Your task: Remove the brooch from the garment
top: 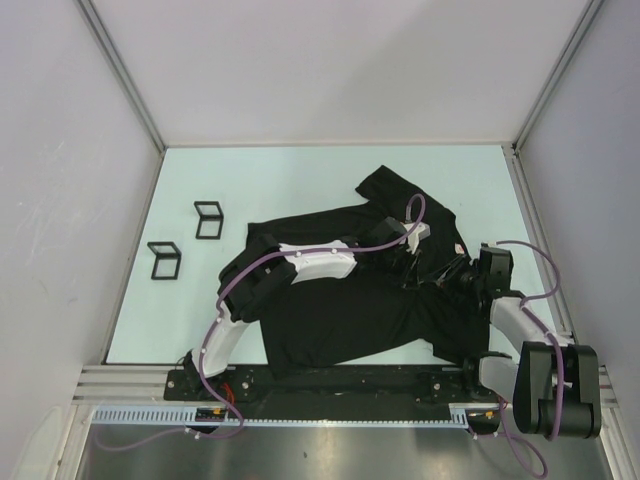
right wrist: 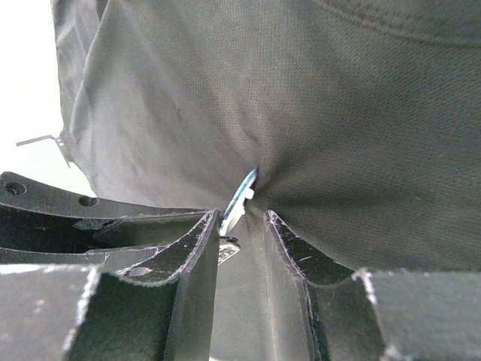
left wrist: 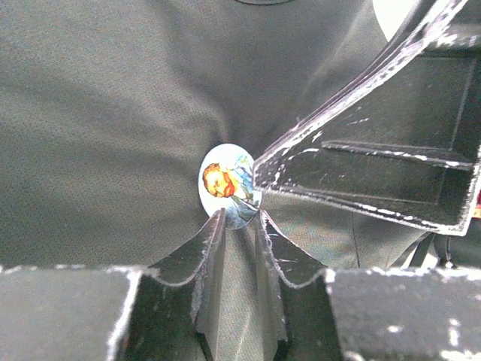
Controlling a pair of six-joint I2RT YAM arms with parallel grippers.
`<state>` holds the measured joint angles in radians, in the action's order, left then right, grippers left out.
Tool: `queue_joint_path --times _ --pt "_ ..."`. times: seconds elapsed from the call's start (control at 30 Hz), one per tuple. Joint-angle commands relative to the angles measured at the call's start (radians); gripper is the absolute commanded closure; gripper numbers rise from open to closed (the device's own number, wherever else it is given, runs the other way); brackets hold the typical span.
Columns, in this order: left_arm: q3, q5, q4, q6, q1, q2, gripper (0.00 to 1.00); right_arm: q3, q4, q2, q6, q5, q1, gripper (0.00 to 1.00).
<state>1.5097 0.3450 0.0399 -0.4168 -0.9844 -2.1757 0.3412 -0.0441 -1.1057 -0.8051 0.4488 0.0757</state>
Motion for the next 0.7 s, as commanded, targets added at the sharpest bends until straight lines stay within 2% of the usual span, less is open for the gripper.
queue_joint_path --times 0.0,0.17,0.3,0.43,0.53,0.67 --pt "0.037 -0.012 -0.011 0.015 0.001 0.007 0.75 0.033 -0.059 0.043 0.079 -0.084 -0.004 0.66" --pt "0.035 -0.008 -0.015 0.009 0.004 0.010 0.80 0.036 -0.077 0.061 0.106 -0.117 -0.020 0.68" --pt "0.035 -0.008 -0.014 0.006 0.006 0.013 0.85 0.048 -0.074 0.061 0.126 -0.156 -0.057 0.78" --pt "0.035 -0.006 -0.011 0.004 0.006 0.014 0.88 0.068 -0.073 0.044 0.144 -0.205 -0.123 0.80" --pt "0.032 -0.009 -0.009 0.004 0.006 0.014 0.94 0.071 -0.066 0.041 0.149 -0.246 -0.163 0.80" --pt "0.035 -0.021 0.002 0.001 0.007 0.019 0.90 0.076 -0.074 0.041 0.152 -0.292 -0.186 0.80"
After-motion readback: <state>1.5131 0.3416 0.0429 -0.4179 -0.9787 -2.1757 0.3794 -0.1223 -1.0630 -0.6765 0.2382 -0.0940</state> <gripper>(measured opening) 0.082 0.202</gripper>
